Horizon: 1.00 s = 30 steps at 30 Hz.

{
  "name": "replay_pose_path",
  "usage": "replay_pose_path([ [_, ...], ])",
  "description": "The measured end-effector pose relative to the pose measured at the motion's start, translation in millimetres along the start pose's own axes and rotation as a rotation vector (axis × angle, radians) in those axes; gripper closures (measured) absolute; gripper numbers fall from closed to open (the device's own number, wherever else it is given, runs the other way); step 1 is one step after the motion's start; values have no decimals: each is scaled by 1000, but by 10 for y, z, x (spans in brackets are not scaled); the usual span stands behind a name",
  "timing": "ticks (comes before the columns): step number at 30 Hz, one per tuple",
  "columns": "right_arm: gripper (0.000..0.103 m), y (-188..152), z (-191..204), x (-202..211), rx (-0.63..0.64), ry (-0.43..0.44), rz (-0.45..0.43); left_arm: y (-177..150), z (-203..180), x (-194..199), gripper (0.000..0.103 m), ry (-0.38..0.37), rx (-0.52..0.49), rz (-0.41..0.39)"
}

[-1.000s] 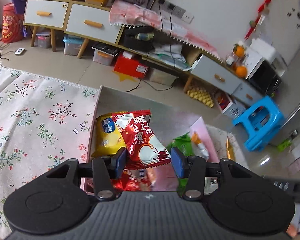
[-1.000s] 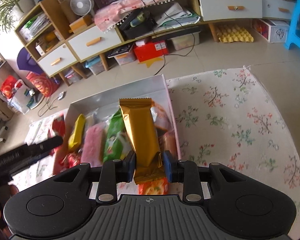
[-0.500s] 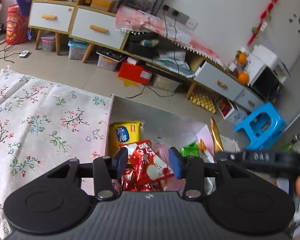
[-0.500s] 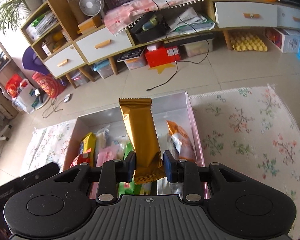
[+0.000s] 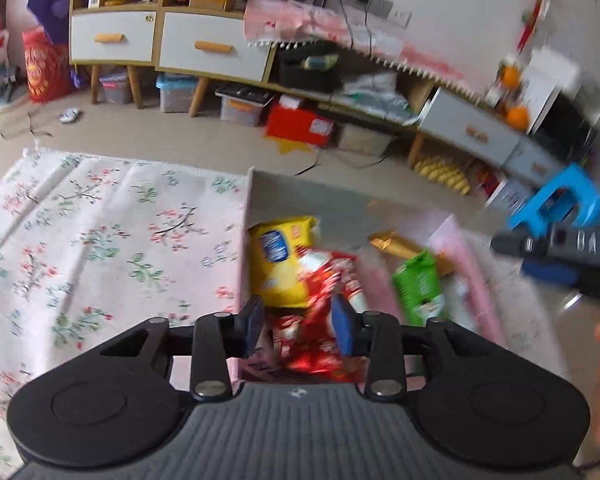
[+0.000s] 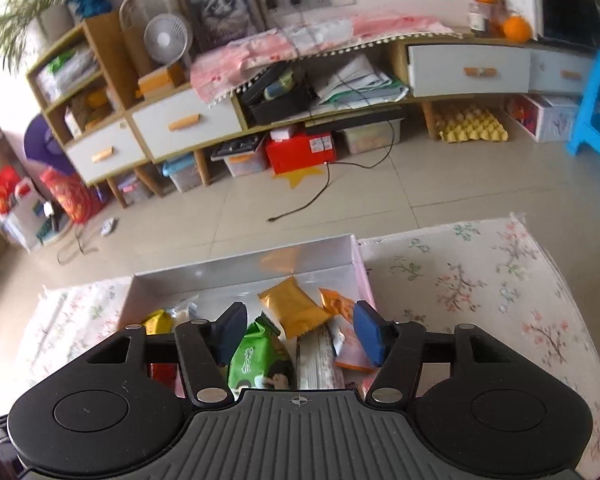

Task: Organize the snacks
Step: 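Carry both snacks over the pink box and open both grippers inside it, then withdraw both grippers from the box toward the white pack and orange cracker packet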

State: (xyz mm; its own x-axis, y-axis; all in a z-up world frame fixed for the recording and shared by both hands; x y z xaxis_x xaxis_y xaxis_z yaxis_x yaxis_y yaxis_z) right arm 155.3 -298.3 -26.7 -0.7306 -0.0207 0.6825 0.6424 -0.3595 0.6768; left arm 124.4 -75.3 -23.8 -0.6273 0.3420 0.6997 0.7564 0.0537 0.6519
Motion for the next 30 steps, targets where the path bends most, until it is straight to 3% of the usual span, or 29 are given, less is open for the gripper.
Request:
replay_pose_path([
  [4,43,-44,30,321,-8,16,7,8,-36,110,61,3,33,-4],
  [8,31,-178,56,718,-18,49,38,-65,-65,251,53,60,81,36],
  [10,27,-276,55,901,-2,40,51,-155,-124,374,34,95,67,49],
  [14,21,-564,-46,1166,-13,27,84,-372,-240,626,19,70,80,63],
  [15,21,-634,-82,1186,-31,32,102,-422,-262,655,11,57,100,74],
  [19,21,-958,-190,1181,-49,-15,174,-658,-433,663,10,57,76,139],
  [23,21,-1034,-199,1091,-19,-25,217,-800,-573,570,9,99,5,177],
  [26,21,-1021,-205,1075,10,-81,196,-827,-607,554,9,125,-25,163],
  [30,21,-1026,-251,1065,-2,-81,193,-889,-680,559,9,128,-52,171],
])
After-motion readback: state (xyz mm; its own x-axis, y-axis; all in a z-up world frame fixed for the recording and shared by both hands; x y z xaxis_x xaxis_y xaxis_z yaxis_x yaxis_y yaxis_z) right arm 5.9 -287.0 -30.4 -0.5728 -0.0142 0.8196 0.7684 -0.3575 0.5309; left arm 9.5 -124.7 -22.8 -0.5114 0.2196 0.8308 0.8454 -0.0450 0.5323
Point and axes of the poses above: each gripper's, at about its wrist camera, not at the fingertips, and x roughly against the way its jaws point, z to its left, y to its top, the point moved 1 cm from there along -x, roughly the way its jaws point, and after that the axes turned 1 degree about -y, right-handed, at the moved point
